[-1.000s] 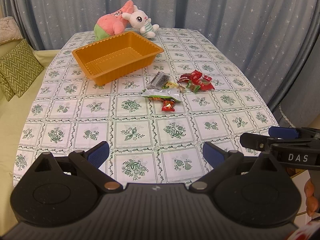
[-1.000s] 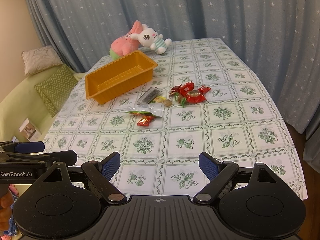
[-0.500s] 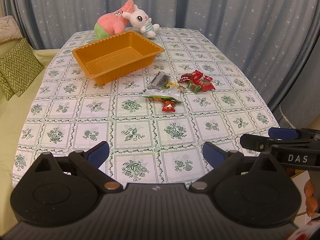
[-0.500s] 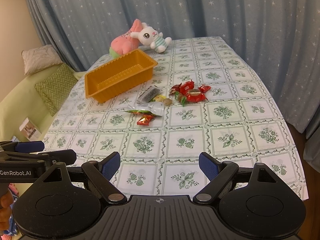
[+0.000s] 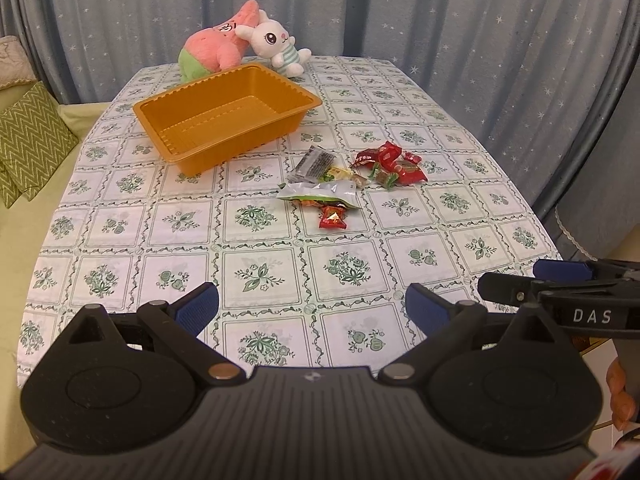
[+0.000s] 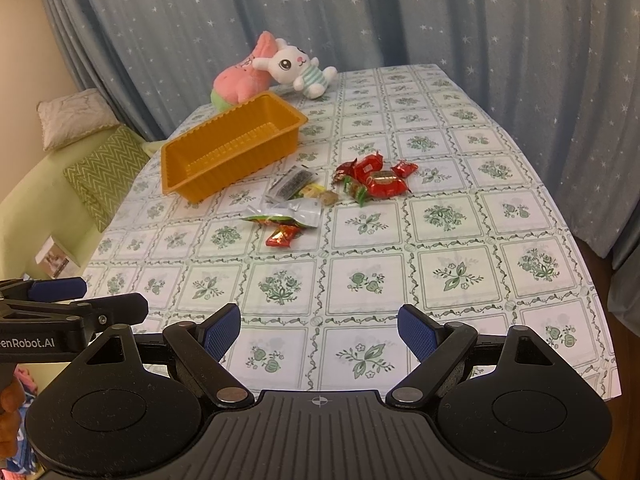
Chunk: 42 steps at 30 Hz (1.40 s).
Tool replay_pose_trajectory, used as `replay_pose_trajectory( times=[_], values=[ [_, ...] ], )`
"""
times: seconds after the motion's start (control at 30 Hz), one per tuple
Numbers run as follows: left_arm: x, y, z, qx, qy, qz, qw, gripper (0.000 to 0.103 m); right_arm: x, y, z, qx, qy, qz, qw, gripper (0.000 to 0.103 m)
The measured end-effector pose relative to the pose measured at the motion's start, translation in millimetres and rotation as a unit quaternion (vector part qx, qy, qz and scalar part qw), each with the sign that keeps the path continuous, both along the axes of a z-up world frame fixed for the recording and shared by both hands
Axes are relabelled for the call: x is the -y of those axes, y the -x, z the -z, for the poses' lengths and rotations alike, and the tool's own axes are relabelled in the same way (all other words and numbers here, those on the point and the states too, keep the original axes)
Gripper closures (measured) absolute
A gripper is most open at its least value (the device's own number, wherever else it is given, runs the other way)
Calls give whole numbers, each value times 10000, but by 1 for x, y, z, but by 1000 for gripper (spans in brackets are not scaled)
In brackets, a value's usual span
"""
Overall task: Organize snacks
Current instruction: 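Move the left tool toward the small red-and-gold candy and close on it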
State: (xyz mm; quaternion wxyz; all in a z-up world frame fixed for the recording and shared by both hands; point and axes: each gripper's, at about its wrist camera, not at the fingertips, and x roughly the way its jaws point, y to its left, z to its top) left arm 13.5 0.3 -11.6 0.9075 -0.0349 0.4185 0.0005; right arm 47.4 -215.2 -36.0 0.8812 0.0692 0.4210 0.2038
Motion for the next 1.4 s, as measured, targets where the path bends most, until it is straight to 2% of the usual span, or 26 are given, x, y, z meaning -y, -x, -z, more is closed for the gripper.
replay_pose_trajectory(
  times=[0.3, 0.73, 1.03, 1.1, 1.2, 1.33, 1.4],
  values=[
    [-1, -21, 20, 124, -68, 320, 9994, 4, 7, -15, 17, -57, -36, 113, 9999, 18],
    [0, -75, 58, 108, -15, 729, 9973, 14, 11, -52, 41, -58, -233, 295, 9993, 18],
    [7, -121, 86, -4, -126, 1017, 9947, 30, 11, -85, 59, -99, -323, 453, 9984, 18],
    [9, -131, 93, -63, -131, 1084, 9940, 40, 11, -91, 63, -106, -308, 511, 9982, 18],
    [11, -145, 104, -145, -103, 1141, 9933, 49, 11, -99, 69, -100, -263, 579, 9979, 18],
    [13, -158, 114, -188, -101, 1170, 9929, 51, 11, -108, 74, -133, -250, 610, 9977, 18],
    [13, -165, 119, -246, -100, 1178, 9927, 56, 11, -111, 77, -154, -250, 624, 9976, 18]
  ],
)
